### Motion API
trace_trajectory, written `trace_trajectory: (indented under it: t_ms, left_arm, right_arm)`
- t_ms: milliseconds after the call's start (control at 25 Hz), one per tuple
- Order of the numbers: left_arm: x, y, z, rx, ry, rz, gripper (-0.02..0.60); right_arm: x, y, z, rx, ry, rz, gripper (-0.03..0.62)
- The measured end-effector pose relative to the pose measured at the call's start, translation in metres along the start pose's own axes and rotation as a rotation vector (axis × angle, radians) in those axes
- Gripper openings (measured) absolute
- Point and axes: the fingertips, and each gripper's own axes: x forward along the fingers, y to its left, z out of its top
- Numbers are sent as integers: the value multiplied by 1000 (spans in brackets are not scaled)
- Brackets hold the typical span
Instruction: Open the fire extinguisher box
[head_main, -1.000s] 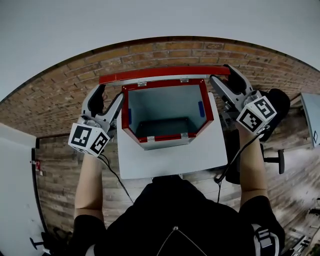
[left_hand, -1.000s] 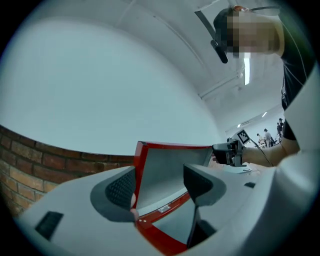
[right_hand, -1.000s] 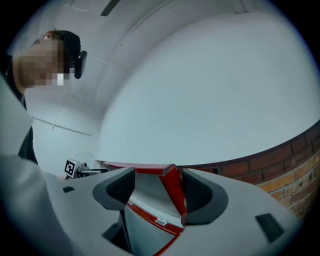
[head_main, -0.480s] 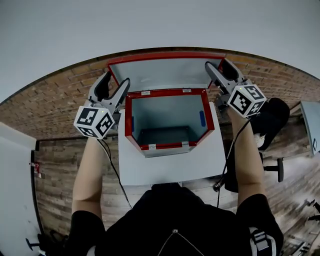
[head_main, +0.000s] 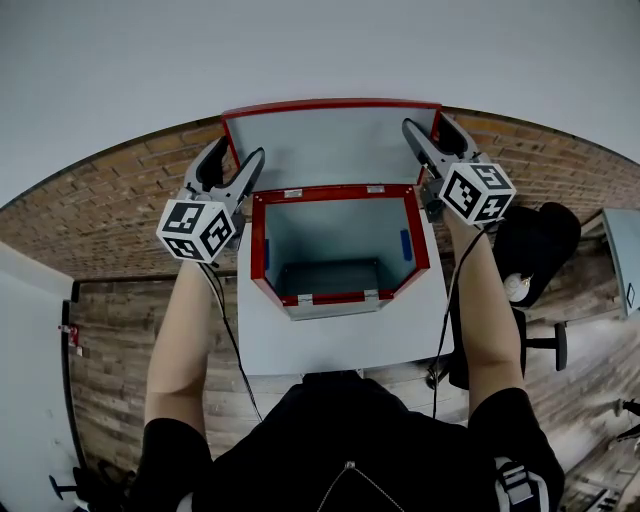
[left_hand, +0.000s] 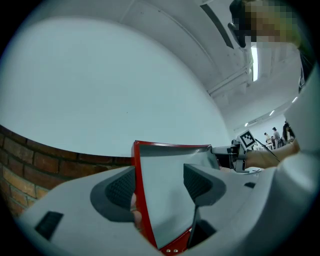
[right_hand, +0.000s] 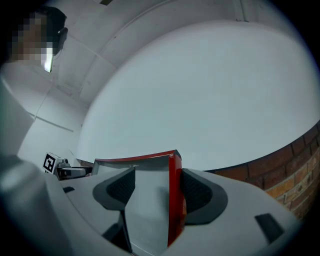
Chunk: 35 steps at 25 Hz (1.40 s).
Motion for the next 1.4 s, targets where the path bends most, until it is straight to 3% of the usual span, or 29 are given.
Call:
trace_trajectory:
  t_ms: [400,600,760,1000,1200,1320,1400]
  left_arm:
    - [9,5,-5,8,43,26,347]
    - [9,3,-5,24,56,31,347]
    - [4,3,-2,39,51,30,347]
    - [-24,10,23,55,-9,65,347]
    - [-62,-24,46,105,-85,30,337]
    - [-83,-53,54,105,-126,-2,266]
    - [-93,-69,54,102,-137,-18,216]
  right_arm:
    - [13,-7,-8,-3,79,-56,304]
    - [14,-8,-8,6,98,-39,304]
    - [8,-15,-5,35,88,-22,304]
    - [-29,-31,26,54,12,-74,304]
    - [-62,6,38,-18,4,-6,304]
    - [-83,44,33,-54,11,68,295]
    - [-97,70,25,-73,20,110,220]
